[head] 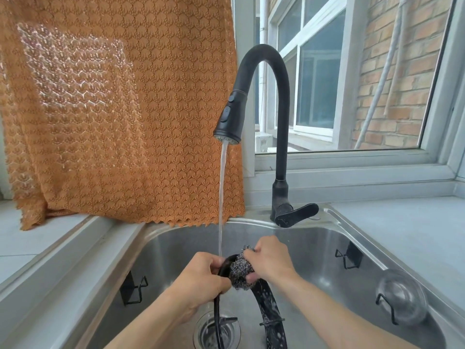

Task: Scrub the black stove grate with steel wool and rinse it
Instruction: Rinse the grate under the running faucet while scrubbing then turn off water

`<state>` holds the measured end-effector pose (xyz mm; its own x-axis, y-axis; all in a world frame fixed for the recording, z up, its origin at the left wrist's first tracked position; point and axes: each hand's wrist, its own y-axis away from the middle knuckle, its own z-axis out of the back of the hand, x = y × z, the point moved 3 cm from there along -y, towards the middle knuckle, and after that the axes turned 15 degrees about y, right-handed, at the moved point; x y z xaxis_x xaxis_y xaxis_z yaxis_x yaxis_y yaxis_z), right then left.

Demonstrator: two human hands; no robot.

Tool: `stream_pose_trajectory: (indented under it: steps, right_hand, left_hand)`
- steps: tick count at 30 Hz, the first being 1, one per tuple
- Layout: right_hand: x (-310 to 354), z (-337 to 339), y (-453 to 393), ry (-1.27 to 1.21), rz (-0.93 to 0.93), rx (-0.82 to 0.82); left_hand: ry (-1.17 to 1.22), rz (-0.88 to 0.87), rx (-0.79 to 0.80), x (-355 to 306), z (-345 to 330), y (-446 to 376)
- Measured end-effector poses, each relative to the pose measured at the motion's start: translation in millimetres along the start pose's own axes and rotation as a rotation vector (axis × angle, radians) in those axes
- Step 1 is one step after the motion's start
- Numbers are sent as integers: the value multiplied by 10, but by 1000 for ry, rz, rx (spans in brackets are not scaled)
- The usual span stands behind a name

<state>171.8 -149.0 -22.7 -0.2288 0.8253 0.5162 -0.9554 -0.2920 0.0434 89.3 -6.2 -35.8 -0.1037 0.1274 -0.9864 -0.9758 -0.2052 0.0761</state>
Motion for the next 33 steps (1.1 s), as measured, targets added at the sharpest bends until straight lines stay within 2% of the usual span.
stream_pose_trajectory:
  steps: [7,16,23,25,29,33]
  right_hand:
    - [70,-252,40,72,61,96]
    - [3,75,3,-57,45,-132]
    - [101,-190,125,105,187,39]
    - [94,-193,86,87,202,-26]
    - [104,63,42,16,265,-301]
    - [175,66,136,-7,486,-258]
  left_hand:
    - [4,-26,12,-8,35,12]
    - [-26,-38,6,1,40,27]
    - [-13,-17,-1,-24,55,32]
    - [-3,-19,-16,-24,92,27]
    - [-2,-33,-25,-26,125,14]
    - [-42,-41,-50,-4,166,-22]
